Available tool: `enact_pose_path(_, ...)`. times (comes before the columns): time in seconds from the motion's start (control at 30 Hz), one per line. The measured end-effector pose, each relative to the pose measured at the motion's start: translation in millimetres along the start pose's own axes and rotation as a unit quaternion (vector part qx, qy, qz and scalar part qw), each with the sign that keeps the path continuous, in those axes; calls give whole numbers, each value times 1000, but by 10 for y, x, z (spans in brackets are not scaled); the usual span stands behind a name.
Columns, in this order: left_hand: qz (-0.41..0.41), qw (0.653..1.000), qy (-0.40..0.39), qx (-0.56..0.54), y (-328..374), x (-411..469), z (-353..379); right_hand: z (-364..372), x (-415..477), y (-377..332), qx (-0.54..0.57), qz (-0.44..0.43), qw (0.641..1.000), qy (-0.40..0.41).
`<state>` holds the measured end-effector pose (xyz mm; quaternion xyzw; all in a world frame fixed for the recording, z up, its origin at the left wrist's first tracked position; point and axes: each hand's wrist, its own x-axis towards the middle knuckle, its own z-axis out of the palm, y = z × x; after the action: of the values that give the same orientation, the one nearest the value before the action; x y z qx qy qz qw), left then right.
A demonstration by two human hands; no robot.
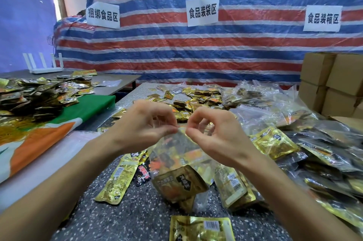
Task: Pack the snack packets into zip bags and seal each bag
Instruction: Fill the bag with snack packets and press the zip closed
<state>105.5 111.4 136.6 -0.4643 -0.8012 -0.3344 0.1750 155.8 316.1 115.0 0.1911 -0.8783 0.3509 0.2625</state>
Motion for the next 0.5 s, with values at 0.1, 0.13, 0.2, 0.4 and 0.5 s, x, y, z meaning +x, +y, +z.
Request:
enact_pose_path(0.1,8,1000,17,8,14,11,26,-10,7,-59,-29,-26,999,-8)
enact_pose_path(0.13,12,1000,16,9,30,14,36,-15,13,-66,-29,-35,999,-10)
enact_pose_path(0.2,8,1000,1,-8,47,18,31,-29,14,-64,-30,-43,999,-5)
enact_pose_path(0.4,-46,998,-33,-18,-33,-10,-128,-101,-13,-21,-5,7,1000,4)
enact_pose_path(0.5,-41,999,-6,6,-15,-4,-68,-94,1,-70,-64,8,998,-9)
